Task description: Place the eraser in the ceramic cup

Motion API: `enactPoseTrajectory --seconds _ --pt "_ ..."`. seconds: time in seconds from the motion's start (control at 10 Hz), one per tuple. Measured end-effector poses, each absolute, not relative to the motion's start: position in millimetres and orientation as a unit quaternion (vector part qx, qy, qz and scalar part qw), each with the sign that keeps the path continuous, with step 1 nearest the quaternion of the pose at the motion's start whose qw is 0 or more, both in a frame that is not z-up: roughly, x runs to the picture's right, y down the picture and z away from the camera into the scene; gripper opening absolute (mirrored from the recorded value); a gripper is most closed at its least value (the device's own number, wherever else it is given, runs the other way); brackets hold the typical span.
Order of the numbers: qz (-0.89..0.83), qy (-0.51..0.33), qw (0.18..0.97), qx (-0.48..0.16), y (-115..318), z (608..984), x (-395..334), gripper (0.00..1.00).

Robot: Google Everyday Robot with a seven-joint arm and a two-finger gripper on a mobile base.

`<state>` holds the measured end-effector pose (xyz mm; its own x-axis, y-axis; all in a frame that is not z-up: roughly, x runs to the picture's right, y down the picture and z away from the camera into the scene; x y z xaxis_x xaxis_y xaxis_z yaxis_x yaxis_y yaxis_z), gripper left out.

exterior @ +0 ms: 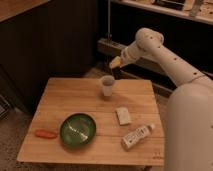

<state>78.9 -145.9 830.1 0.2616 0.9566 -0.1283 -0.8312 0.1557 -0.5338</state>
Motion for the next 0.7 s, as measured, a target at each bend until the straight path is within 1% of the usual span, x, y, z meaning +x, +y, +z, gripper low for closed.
enactPoseTrajectory --seconds 0.2,0.5,0.7 --pt "0.599 -0.145 0.75 -0.24 -152 831 79 0.03" --pt "0.591 -0.205 0.75 -0.215 -169 830 82 0.03" --pt "0.574 -0.244 0.753 -0.208 -178 831 80 0.03"
